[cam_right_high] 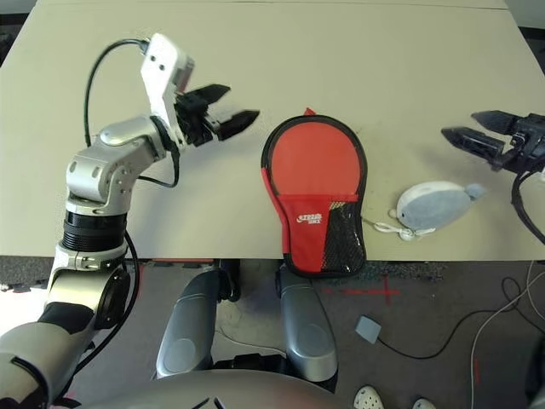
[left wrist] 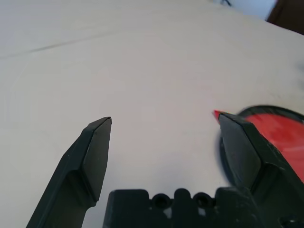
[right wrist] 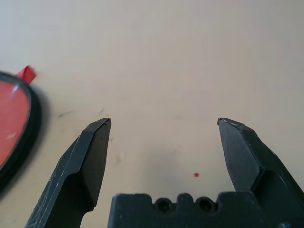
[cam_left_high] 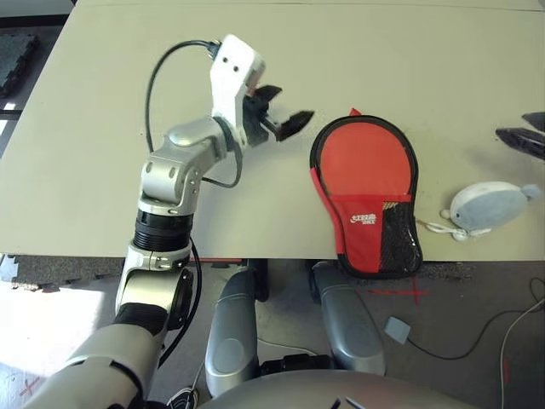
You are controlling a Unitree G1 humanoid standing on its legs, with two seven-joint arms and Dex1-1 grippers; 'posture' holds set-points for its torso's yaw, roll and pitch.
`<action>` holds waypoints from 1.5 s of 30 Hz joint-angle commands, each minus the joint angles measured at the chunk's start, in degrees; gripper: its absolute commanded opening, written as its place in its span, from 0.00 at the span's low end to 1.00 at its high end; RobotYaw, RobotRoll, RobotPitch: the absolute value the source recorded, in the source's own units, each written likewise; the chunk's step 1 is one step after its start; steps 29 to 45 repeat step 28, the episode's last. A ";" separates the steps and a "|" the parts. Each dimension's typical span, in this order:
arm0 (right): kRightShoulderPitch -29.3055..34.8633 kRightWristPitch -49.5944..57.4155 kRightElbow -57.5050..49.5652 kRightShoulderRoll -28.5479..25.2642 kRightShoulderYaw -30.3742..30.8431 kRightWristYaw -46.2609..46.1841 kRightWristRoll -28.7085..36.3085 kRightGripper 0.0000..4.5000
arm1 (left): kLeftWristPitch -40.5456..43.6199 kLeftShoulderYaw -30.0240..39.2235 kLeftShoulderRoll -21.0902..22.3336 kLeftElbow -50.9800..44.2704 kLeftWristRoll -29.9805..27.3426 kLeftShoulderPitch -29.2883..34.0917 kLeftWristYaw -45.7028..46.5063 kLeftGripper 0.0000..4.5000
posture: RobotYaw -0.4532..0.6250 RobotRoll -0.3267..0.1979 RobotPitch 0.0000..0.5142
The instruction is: Store the ping-pong paddle in its case and zip it.
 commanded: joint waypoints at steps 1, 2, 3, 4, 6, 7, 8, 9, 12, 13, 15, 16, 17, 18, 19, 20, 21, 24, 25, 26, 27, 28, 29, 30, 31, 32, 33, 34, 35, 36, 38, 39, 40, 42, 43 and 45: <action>0.17 -5.63 2.85 2.82 -4.47 -7.57 -0.99 0.99 | -5.32 4.90 0.41 3.00 1.41 0.60 6.99 1.00 | 0.29 0.62 0.53; 0.54 -8.13 3.23 3.92 -5.42 -9.58 -1.36 0.99 | -7.87 6.75 0.53 4.22 2.28 0.73 9.91 1.00 | 0.29 0.62 0.53; 0.86 -10.10 3.81 4.88 -6.29 -11.65 -1.65 0.99 | -10.36 8.63 0.52 5.35 2.75 0.92 12.56 1.00 | 0.29 0.62 0.53; 1.10 -11.80 4.39 5.60 -6.92 -13.17 -1.98 0.99 | -12.51 9.91 0.59 6.28 3.14 1.18 14.49 1.00 | 0.29 0.62 0.53; 1.41 -15.13 5.97 6.81 -7.97 -15.90 -2.58 0.99 | -16.55 11.57 1.22 8.08 4.31 2.34 17.56 1.00 | 0.29 0.62 0.53; 1.45 -16.62 6.81 7.59 -8.71 -17.49 -2.68 0.99 | -18.73 12.55 1.50 9.08 4.65 3.28 18.89 1.00 | 0.29 0.62 0.53; 1.42 -18.21 7.83 8.11 -9.17 -18.74 -2.89 0.99 | -20.71 13.06 1.81 9.93 5.25 4.38 20.12 1.00 | 0.28 0.62 0.53; 1.32 -19.65 8.89 8.47 -9.50 -19.71 -3.04 0.99 | -22.93 13.19 1.97 10.63 6.09 5.38 21.36 1.00 | 0.28 0.62 0.54; 0.78 -22.86 11.00 9.66 -10.38 -22.96 -3.44 0.99 | -28.51 14.61 1.47 12.58 7.93 8.19 26.45 1.00 | 0.28 0.62 0.54; 0.60 -23.70 11.44 9.95 -10.54 -23.87 -3.53 0.99 | -30.48 14.84 1.08 12.91 8.60 8.97 28.21 1.00 | 0.28 0.62 0.54; 0.47 -25.09 12.10 10.41 -10.62 -25.63 -3.78 0.99 | -33.27 14.89 0.36 13.07 9.71 10.44 31.13 1.00 | 0.27 0.62 0.55; 0.31 -25.52 12.59 10.36 -10.62 -26.03 -3.85 0.99 | -34.09 14.69 0.04 13.02 10.08 10.87 32.14 1.00 | 0.26 0.62 0.56; 0.43 -25.81 12.42 10.60 -10.57 -26.38 -3.86 0.99 | -35.03 14.63 0.00 13.29 10.35 11.37 32.73 1.00 | 0.26 0.62 0.56; 0.37 -26.06 12.73 10.54 -10.54 -26.40 -3.82 0.99 | -35.69 14.38 -0.18 13.37 10.62 11.68 33.26 1.00 | 0.25 0.62 0.58; 1.04 -26.07 11.77 11.20 -10.64 -26.96 -3.57 0.99 | -36.42 14.40 -0.26 13.87 10.82 12.23 33.82 1.00 | 0.25 0.62 0.59; 1.94 -25.94 10.45 11.96 -10.68 -27.57 -3.38 0.99 | -36.60 14.40 -0.48 14.30 10.90 12.65 34.43 1.00 | 0.25 0.62 0.60; 2.93 -25.59 8.91 12.73 -10.67 -28.16 -3.22 0.99 | -36.62 14.41 -0.90 14.47 10.94 12.95 35.29 1.00 | 0.25 0.62 0.60; 4.39 -24.68 6.70 13.79 -10.60 -29.15 -3.12 0.99 | -36.34 13.16 -1.90 13.47 10.96 13.42 35.99 1.00 | 0.26 0.62 0.62; 4.58 -24.39 6.42 14.12 -10.53 -29.45 -3.17 0.99 | -36.06 12.38 -2.34 12.73 10.93 13.62 35.83 1.00 | 0.26 0.62 0.63; 4.66 -24.15 6.20 14.41 -10.43 -29.70 -3.24 0.99 | -35.79 11.76 -2.66 12.24 10.87 13.74 35.75 1.00 | 0.27 0.62 0.63; 4.71 -23.97 5.95 14.65 -10.32 -29.90 -3.30 0.99 | -35.52 11.32 -2.90 11.89 10.80 13.87 35.73 1.00 | 0.27 0.62 0.63; 4.68 -23.80 5.82 14.70 -10.28 -30.00 -3.33 0.99 | -35.33 11.07 -3.02 11.70 10.77 13.89 35.83 1.00 | 0.27 0.62 0.64; 4.68 -23.80 5.82 14.70 -10.28 -30.00 -3.33 0.99 | -35.33 11.07 -3.02 11.70 10.77 13.89 35.83 1.00 | 0.27 0.62 0.64; 4.68 -23.80 5.82 14.70 -10.28 -30.00 -3.33 0.99 | -35.33 11.07 -3.02 11.70 10.77 13.89 35.83 1.00 | 0.27 0.62 0.64; 4.68 -23.80 5.82 14.70 -10.28 -30.00 -3.33 0.99 | -35.33 11.07 -3.02 11.70 10.77 13.89 35.83 1.00 | 0.27 0.62 0.64; 4.68 -23.80 5.82 14.70 -10.28 -30.00 -3.33 0.99 | -35.33 11.07 -3.02 11.70 10.77 13.89 35.83 1.00 | 0.27 0.62 0.64; 4.68 -23.80 5.82 14.70 -10.28 -30.00 -3.33 0.99 | -35.33 11.07 -3.02 11.70 10.77 13.89 35.83 1.00 | 0.27 0.62 0.64; 4.68 -23.80 5.82 14.70 -10.28 -30.00 -3.33 0.99 | -35.33 11.07 -3.02 11.70 10.77 13.89 35.83 1.00 | 0.27 0.62 0.64; 4.68 -23.80 5.82 14.70 -10.28 -30.00 -3.33 0.99 | -35.33 11.07 -3.02 11.70 10.77 13.89 35.83 1.00 | 0.27 0.62 0.64; 4.68 -23.80 5.82 14.70 -10.28 -30.00 -3.33 0.99 | -35.33 11.07 -3.02 11.70 10.77 13.89 35.83 1.00 | 0.27 0.62 0.64; 4.68 -23.80 5.82 14.70 -10.28 -30.00 -3.33 0.99 | -35.33 11.07 -3.02 11.70 10.77 13.89 35.83 1.00 | 0.27 0.62 0.64; 4.68 -23.80 5.82 14.70 -10.28 -30.00 -3.33 0.99 | -35.33 11.07 -3.02 11.70 10.77 13.89 35.83 1.00 | 0.27 0.62 0.64; 4.68 -23.80 5.82 14.70 -10.28 -30.00 -3.33 0.99 | -35.33 11.07 -3.02 11.70 10.77 13.89 35.83 1.00 | 0.27 0.62 0.64; 4.68 -23.80 5.82 14.70 -10.28 -30.00 -3.33 0.99 | -35.33 11.07 -3.02 11.70 10.77 13.89 35.83 1.00 | 0.27 0.62 0.64; 4.68 -23.80 5.82 14.70 -10.28 -30.00 -3.33 0.99 | -35.33 11.07 -3.02 11.70 10.77 13.89 35.83 1.00 | 0.27 0.62 0.64; 4.68 -23.80 5.82 14.70 -10.28 -30.00 -3.33 0.99 | -35.33 11.07 -3.02 11.70 10.77 13.89 35.83 1.00 | 0.27 0.62 0.64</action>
